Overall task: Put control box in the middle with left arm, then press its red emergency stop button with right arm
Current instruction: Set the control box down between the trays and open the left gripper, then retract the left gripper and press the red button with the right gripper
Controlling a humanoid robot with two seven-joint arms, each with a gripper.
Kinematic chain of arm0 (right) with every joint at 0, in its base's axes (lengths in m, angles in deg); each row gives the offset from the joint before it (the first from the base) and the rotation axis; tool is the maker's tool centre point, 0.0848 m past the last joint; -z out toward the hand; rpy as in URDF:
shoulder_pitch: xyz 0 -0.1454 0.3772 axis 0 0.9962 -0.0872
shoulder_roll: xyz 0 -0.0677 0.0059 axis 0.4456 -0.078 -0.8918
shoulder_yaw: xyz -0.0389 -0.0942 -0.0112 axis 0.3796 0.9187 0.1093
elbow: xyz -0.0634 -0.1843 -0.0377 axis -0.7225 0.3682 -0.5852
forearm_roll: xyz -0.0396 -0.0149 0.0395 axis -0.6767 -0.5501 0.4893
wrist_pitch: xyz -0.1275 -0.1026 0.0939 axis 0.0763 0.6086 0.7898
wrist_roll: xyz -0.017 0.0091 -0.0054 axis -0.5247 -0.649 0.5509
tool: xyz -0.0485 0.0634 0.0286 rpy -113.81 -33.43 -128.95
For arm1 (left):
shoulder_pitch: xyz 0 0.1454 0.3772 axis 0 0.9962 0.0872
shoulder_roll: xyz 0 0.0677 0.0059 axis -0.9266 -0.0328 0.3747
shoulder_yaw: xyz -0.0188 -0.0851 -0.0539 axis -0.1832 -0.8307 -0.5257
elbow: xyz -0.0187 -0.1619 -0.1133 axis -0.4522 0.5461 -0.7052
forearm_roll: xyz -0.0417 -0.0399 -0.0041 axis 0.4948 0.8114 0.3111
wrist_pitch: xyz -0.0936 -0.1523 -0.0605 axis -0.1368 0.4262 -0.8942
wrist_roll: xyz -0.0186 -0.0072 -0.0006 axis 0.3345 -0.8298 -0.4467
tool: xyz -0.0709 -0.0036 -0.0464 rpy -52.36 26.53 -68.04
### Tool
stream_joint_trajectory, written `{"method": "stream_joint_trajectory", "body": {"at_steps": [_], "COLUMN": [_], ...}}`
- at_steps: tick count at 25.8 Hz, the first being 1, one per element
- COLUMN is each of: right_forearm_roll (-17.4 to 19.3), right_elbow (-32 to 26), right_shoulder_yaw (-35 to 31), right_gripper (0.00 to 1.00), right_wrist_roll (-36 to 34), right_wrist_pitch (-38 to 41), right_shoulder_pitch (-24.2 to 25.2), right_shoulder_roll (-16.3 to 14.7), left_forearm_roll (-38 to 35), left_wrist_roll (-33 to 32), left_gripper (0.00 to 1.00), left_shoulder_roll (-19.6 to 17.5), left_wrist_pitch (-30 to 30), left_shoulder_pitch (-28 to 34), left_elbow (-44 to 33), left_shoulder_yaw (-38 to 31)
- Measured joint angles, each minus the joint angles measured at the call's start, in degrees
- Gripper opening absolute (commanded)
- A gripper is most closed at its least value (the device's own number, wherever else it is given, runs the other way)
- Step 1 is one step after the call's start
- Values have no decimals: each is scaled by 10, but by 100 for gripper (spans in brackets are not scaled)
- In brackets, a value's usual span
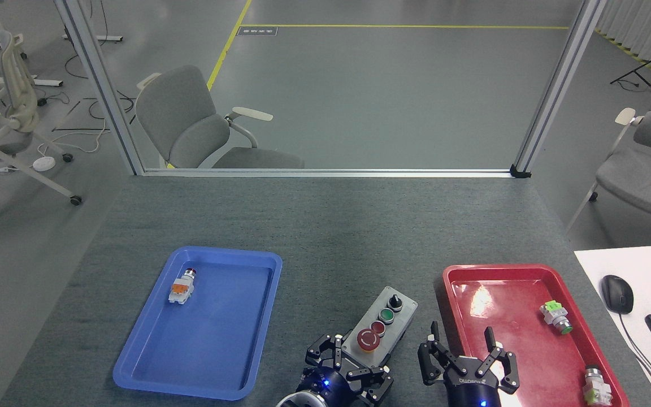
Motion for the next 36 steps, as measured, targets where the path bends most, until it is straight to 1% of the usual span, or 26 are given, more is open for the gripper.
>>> {"method": "stream_joint_trajectory", "body": {"at_steps": [6,8,9,10,11,13,16,17,23,28,30,34,36], "right_forearm_roll": [0,0,0,0,0,0,0,0,0,-1,-1,-2,-2], "right_elbow": [1,1,1,1,1,1,1,1,1,1,1,1,1], "right_shoulder_yaw": [0,0,0,1,1,2,2,3,5,6,6,8,12], "right_gripper": [98,98,98,98,98,98,98,98,98,98,98,98,97], "right_wrist_roll": [0,0,0,0,0,1,3,3,0,-1,-1,-1,-1], "right_wrist_pitch": [0,0,0,0,0,0,0,0,0,0,0,1,1], "right_shoulder_pitch": [-1,-1,-1,-1,-1,0,0,0,-1,-1,-1,-1,-1], "right_shoulder_roll": [0,0,1,1,1,1,1,1,2,5,6,7,7], "left_forearm_roll": [7,9,9,10,10,10,11,11,13,31,45,85,110], "left_wrist_roll": [-5,-2,-2,-3,-4,-7,-11,-11,-6,-6,-6,-5,0], "left_gripper": [0,6,15,28,43,77,93,96,98,99,99,99,99], "left_shoulder_roll": [3,3,3,3,3,3,3,3,2,-6,-29,-99,-136], "left_wrist_pitch": [13,15,14,15,16,29,57,61,62,37,25,-9,-25], "left_shoulder_pitch": [-2,-3,-5,-7,-9,-15,-25,-28,-31,-10,7,40,54], "left_elbow": [20,28,30,32,33,35,34,33,20,-13,-36,-84,-106], "left_shoulder_yaw": [16,17,17,17,17,17,17,17,14,13,8,-14,-35]}}
